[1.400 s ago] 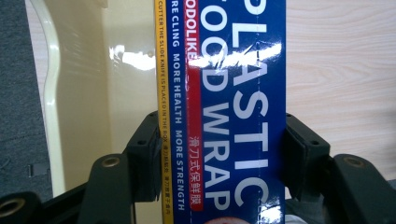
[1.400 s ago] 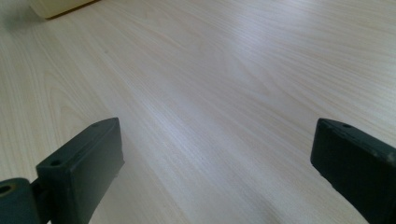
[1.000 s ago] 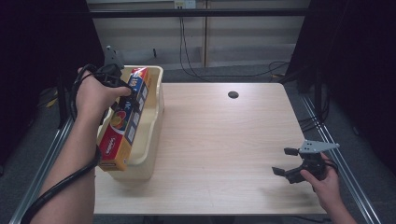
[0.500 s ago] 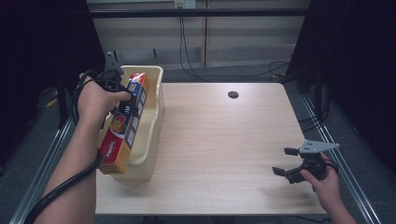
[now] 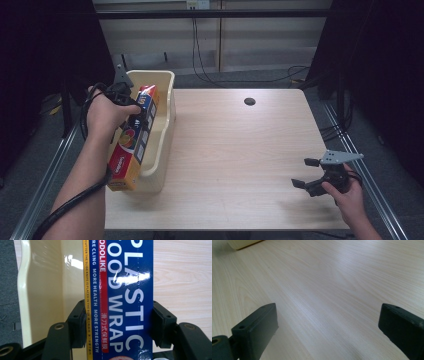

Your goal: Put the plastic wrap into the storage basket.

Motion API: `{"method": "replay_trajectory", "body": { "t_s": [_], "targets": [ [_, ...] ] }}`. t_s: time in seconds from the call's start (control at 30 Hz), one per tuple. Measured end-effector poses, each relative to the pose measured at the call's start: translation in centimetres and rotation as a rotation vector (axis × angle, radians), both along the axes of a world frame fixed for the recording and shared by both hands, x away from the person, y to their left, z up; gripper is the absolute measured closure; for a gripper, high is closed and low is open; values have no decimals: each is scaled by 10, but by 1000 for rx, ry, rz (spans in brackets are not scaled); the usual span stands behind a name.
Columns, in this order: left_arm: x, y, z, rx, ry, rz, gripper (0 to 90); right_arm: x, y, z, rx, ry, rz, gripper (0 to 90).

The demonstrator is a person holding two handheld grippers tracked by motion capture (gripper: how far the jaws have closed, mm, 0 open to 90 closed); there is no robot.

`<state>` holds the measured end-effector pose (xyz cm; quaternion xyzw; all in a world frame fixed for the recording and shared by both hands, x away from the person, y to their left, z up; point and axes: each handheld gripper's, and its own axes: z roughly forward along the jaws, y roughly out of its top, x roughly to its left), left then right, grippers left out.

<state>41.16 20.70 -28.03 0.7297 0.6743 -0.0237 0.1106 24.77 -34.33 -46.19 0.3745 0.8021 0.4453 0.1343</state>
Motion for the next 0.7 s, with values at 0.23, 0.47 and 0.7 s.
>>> {"method": "replay_trajectory", "body": {
  "t_s": [0.23, 0.47, 0.7],
  "targets": [
    [2, 2, -11, 16, 11, 2, 409, -1, 0, 0, -1, -1, 0, 22],
    [6, 2, -20, 14, 18, -1, 409, -1, 1, 0, -5, -2, 5, 22],
    [11, -1, -26, 24, 28, -3, 407, 0, 1, -1, -7, 3, 6, 22]
  ]
}}
